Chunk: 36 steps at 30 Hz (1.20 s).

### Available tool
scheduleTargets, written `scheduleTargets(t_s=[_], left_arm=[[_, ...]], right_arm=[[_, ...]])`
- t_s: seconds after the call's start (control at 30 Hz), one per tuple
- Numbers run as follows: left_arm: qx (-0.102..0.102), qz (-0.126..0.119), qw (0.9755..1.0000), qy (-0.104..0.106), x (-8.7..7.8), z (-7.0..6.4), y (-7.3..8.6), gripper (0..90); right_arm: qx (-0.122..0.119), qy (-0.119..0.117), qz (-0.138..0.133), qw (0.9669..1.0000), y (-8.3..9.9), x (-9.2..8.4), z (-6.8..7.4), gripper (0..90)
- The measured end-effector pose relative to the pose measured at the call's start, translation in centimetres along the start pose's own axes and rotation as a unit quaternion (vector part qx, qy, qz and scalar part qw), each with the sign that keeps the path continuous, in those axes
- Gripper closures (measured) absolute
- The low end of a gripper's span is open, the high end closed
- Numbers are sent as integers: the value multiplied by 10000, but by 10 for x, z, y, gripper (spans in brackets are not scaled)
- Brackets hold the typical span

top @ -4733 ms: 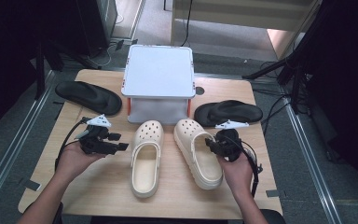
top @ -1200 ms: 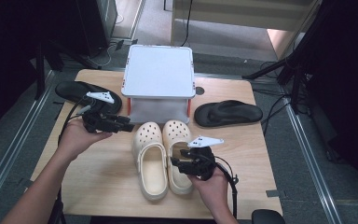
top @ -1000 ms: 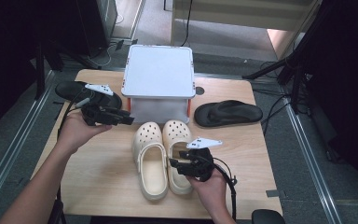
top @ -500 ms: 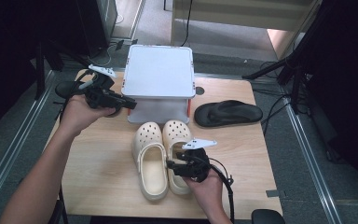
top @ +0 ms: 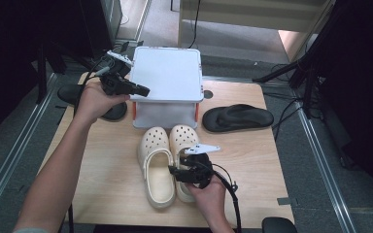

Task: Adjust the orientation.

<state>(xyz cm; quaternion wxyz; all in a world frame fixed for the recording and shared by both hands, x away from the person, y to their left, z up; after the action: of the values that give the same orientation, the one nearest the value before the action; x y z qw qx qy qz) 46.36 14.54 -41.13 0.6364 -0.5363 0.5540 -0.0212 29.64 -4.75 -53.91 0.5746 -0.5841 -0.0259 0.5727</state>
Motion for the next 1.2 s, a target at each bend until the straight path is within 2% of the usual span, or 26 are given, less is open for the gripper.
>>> scheduleTargets(t_s=[0.1,0.27,0.37,0.47,0.53,0.6,0.67,0.7,0.73,0.83,0.93,1.2], left_arm=[[-6,157,9997,-160,8,5,5,857],[-104,-63,9999,-11,8,9,7,856],[-163,-94,9998,28,8,9,9,853],[-192,-90,9998,-56,8,9,8,843],[-138,-79,9998,-112,8,8,8,843],[-116,-79,9998,-115,8,8,8,844],[-122,-103,9995,-290,9,10,7,855],[-129,-112,9994,-303,10,11,7,859],[-161,-127,9995,-235,11,11,7,860],[-135,-146,9995,-264,12,10,5,865],[-110,-157,9996,-203,14,9,6,880],[-127,-229,9994,-228,13,9,8,881]], right_arm=[[33,22,-7,10000,-1,7,2,442],[154,146,-32,9998,-2,18,0,422],[228,216,-56,9995,-4,23,-2,422],[306,328,-90,9990,-7,28,-4,436],[361,390,-82,9986,-9,29,-6,455],[425,404,-31,9983,-10,30,-5,469],[436,434,-32,9981,-11,31,-5,473],[447,443,-26,9980,-11,30,-5,475],[458,443,-26,9980,-11,30,-5,478],[479,446,-18,9979,-11,30,-6,491],[497,464,-10,9977,-12,30,-6,506],[637,562,-77,9964,-12,29,-5,558]])
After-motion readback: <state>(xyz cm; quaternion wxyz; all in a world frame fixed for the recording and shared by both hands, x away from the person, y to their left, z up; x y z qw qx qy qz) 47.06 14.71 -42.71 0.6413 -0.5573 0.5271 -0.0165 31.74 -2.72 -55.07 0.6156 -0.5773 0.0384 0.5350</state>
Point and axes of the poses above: each handheld gripper's, and its own axes: x roughly forward along the jaws, y roughly out of its underside, z roughly to its left, the point moved 7 cm from there along x, roughly forward along the jaws, and after that the axes turned 5 degrees about -y, right-handed, at the moved point
